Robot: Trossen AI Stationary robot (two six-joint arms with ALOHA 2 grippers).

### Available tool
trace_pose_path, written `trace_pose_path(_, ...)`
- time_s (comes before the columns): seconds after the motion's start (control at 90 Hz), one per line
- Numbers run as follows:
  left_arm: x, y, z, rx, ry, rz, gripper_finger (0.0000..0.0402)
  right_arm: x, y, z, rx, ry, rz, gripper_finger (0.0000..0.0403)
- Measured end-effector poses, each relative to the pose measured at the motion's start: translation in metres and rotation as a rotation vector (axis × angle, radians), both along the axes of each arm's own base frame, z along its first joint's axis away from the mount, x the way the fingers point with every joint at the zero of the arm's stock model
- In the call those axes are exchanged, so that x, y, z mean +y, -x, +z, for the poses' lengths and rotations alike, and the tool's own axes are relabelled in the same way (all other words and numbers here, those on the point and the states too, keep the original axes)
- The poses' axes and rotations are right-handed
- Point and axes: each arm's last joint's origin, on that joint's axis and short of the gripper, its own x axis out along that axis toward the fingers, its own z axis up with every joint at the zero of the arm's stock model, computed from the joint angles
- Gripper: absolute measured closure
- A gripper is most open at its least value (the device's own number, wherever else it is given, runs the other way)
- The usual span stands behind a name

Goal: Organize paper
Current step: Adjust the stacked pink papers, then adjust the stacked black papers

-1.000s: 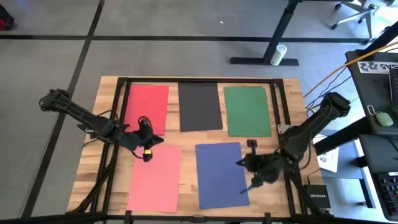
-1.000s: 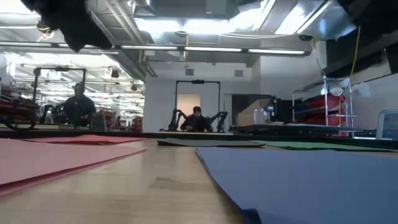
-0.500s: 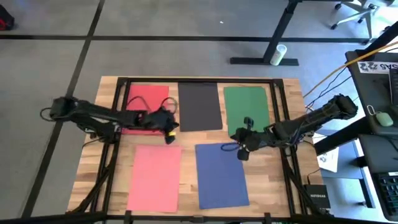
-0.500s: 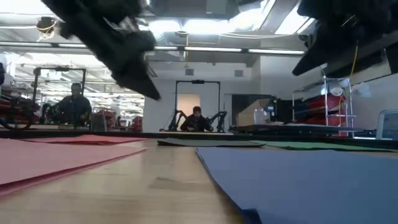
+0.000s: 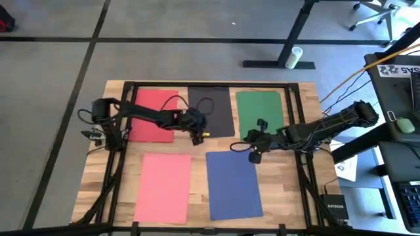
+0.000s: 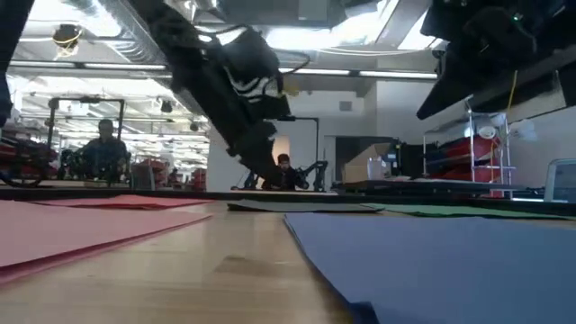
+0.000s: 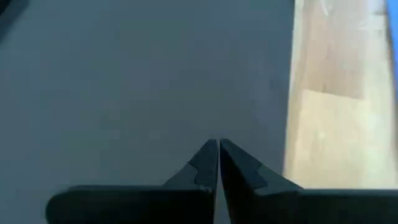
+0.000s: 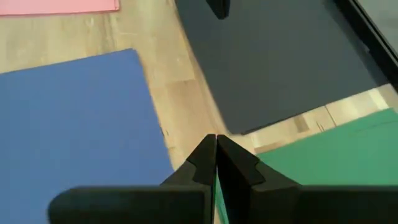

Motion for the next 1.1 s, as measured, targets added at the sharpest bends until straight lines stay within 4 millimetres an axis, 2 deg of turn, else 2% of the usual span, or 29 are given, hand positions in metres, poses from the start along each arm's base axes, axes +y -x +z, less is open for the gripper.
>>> trace_pose_path(0.278,-0.001,0.004,-0.013,0.092,0.028,-0.007,0.0402,0.0,0.0,0.0,0.005,0.009,0.01,0.0403)
trace_pose_path(0.633,-0.003,0.004,-0.021,0.114,0.045,-0.01,0.0402,0.0,0.0,0.0,0.005,0.011,0.012,0.0403)
trace_pose_path(1.1,-0.036,0.002,-0.029,0.173,0.065,-0.069,0.0402,0.0,0.0,0.0,0.005,0.011,0.012,0.0403)
